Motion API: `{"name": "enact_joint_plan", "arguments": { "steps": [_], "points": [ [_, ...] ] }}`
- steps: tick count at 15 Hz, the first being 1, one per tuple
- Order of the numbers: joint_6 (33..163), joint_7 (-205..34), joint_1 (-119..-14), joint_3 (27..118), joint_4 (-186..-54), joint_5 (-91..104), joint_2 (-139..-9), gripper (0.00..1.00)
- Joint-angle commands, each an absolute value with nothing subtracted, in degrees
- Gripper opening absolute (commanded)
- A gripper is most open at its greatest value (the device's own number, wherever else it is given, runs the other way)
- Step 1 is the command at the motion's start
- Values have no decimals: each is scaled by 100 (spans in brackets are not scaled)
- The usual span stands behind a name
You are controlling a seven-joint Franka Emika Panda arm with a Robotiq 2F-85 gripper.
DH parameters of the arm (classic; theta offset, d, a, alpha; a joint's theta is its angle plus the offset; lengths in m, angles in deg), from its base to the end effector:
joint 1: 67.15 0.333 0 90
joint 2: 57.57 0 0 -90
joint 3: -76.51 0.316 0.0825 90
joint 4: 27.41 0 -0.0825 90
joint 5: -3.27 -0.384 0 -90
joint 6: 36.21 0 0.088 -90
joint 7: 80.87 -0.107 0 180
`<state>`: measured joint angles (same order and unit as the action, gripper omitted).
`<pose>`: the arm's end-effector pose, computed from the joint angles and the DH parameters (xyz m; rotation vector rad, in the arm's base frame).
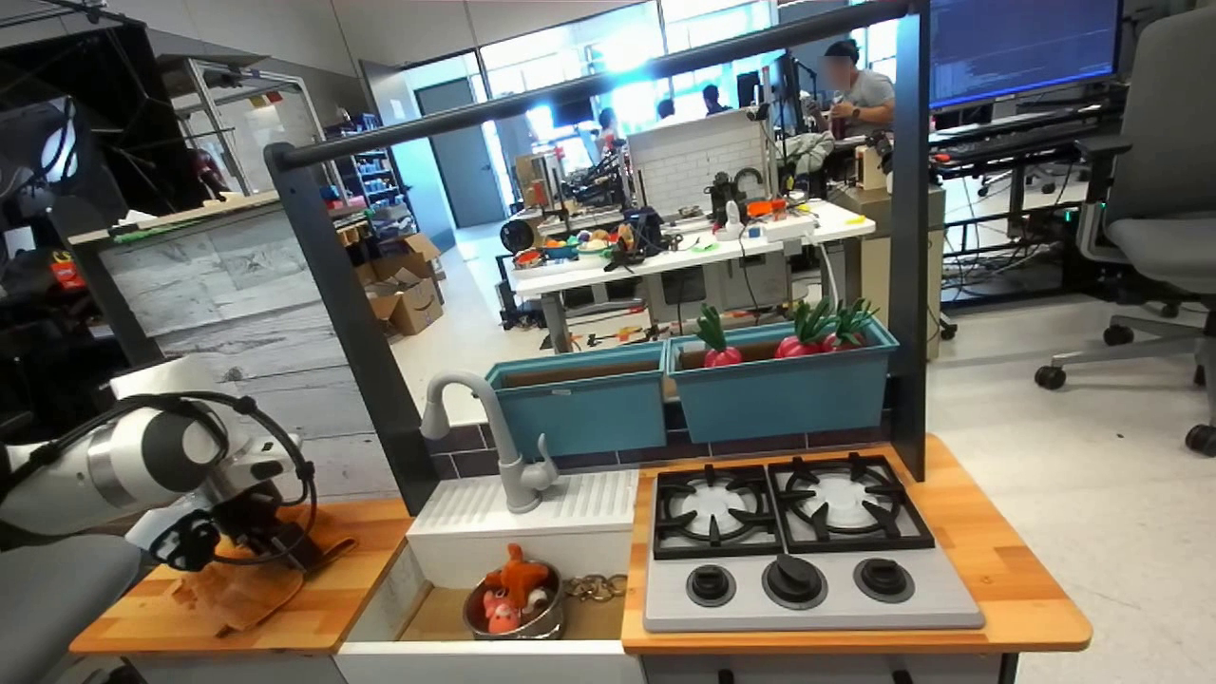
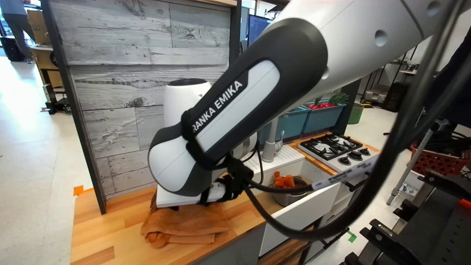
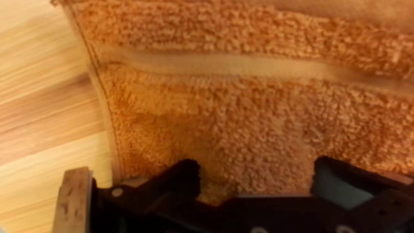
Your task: Put the toys inside the pot in the sink and then wipe the counter with the towel
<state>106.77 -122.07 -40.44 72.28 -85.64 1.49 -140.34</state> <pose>0.6602 0.2923 -0.0582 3.0834 -0.4430 0.0931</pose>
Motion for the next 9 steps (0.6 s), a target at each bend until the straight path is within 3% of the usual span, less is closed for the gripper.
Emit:
{"name": "enact_joint_plan", "arguments": {
  "steps": [1,6,9],
  "points": [
    [10627,-12123,-4059,7306,-8580,167,-14443,100],
    [10842,-11091,-3830,7879,-8533,252,-14411,100],
    [10586,-11213,-3340,7704,-8621,411,-14324,100]
  ]
}}
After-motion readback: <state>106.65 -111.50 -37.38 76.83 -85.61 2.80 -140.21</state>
